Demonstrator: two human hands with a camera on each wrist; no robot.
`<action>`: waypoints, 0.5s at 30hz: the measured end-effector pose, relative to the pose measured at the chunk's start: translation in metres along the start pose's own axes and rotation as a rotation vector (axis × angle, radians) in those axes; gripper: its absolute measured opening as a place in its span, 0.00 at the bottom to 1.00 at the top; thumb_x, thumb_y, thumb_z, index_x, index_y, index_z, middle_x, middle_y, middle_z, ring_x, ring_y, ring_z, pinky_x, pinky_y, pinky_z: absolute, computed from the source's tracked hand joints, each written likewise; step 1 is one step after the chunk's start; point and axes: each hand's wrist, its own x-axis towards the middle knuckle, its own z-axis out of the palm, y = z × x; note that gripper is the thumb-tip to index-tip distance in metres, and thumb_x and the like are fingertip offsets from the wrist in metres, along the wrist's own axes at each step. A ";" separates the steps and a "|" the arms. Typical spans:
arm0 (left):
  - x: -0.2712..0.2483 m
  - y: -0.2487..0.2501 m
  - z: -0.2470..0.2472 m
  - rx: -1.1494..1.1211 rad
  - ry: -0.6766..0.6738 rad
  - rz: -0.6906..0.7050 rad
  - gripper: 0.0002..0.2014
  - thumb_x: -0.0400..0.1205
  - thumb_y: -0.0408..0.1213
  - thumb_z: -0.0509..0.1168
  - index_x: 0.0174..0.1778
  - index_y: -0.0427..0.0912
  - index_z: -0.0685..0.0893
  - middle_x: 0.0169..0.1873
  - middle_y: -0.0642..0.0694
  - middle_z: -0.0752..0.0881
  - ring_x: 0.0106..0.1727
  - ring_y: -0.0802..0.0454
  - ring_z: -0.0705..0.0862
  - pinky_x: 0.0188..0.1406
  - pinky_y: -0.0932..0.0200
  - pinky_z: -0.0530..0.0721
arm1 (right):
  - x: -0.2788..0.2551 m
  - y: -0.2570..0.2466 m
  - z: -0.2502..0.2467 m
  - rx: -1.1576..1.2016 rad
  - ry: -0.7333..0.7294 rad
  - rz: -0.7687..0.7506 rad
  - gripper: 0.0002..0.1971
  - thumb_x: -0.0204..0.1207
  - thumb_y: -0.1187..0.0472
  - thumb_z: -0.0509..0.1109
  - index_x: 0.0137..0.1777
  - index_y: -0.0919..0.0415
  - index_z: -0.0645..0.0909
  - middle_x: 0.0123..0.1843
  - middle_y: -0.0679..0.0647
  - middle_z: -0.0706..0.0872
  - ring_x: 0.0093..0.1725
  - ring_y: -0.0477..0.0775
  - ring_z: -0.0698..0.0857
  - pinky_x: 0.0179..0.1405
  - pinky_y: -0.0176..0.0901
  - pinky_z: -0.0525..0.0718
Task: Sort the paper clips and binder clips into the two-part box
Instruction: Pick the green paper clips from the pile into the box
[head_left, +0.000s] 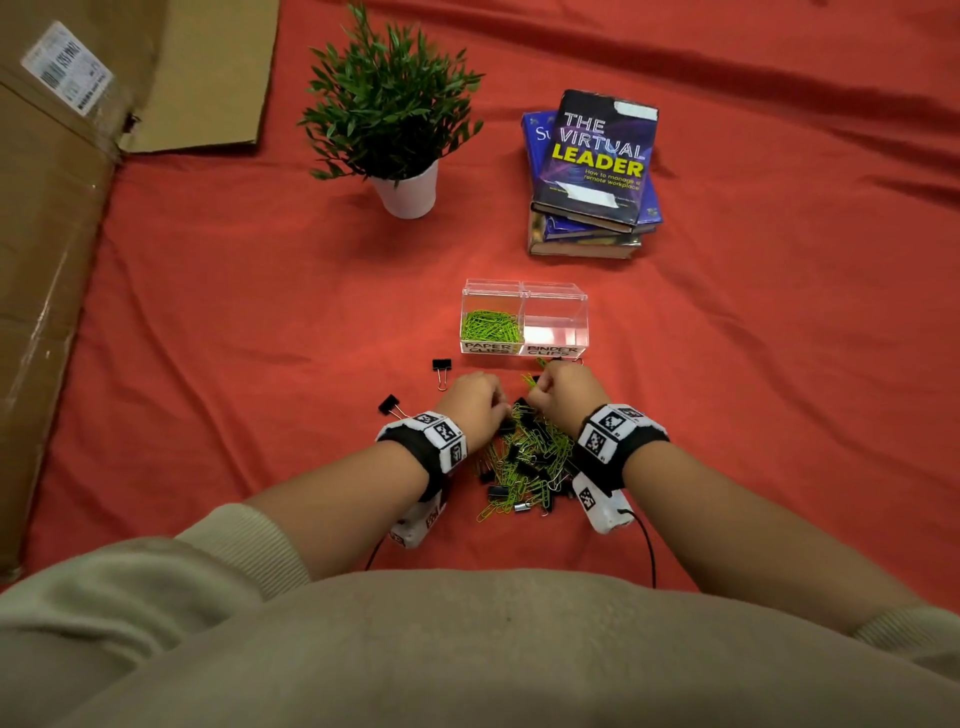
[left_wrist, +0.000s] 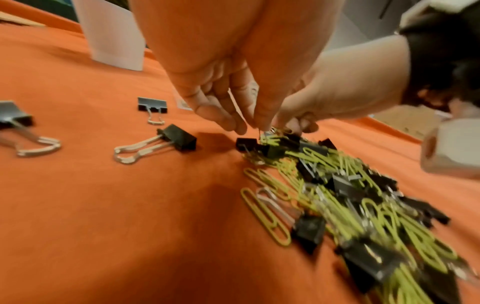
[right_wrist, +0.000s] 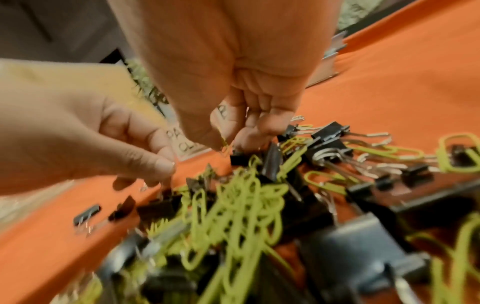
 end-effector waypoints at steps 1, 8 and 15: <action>0.000 -0.001 -0.005 -0.061 0.005 -0.031 0.03 0.80 0.37 0.67 0.42 0.42 0.82 0.42 0.47 0.84 0.44 0.51 0.81 0.49 0.53 0.82 | -0.002 0.001 -0.004 0.081 0.022 -0.001 0.08 0.74 0.63 0.69 0.35 0.65 0.80 0.31 0.59 0.82 0.29 0.54 0.78 0.28 0.42 0.79; 0.009 -0.019 -0.035 -0.005 0.089 -0.083 0.06 0.80 0.31 0.64 0.51 0.41 0.82 0.52 0.42 0.86 0.52 0.46 0.82 0.55 0.54 0.81 | -0.011 0.011 -0.021 0.486 -0.009 0.094 0.04 0.71 0.71 0.70 0.37 0.65 0.80 0.31 0.56 0.87 0.27 0.46 0.83 0.32 0.39 0.86; -0.003 0.004 -0.002 0.235 0.060 0.125 0.11 0.81 0.41 0.64 0.57 0.40 0.81 0.56 0.44 0.80 0.62 0.46 0.76 0.65 0.52 0.74 | -0.021 0.022 -0.023 0.816 -0.109 0.094 0.11 0.70 0.74 0.73 0.52 0.64 0.83 0.40 0.58 0.90 0.37 0.53 0.88 0.42 0.40 0.89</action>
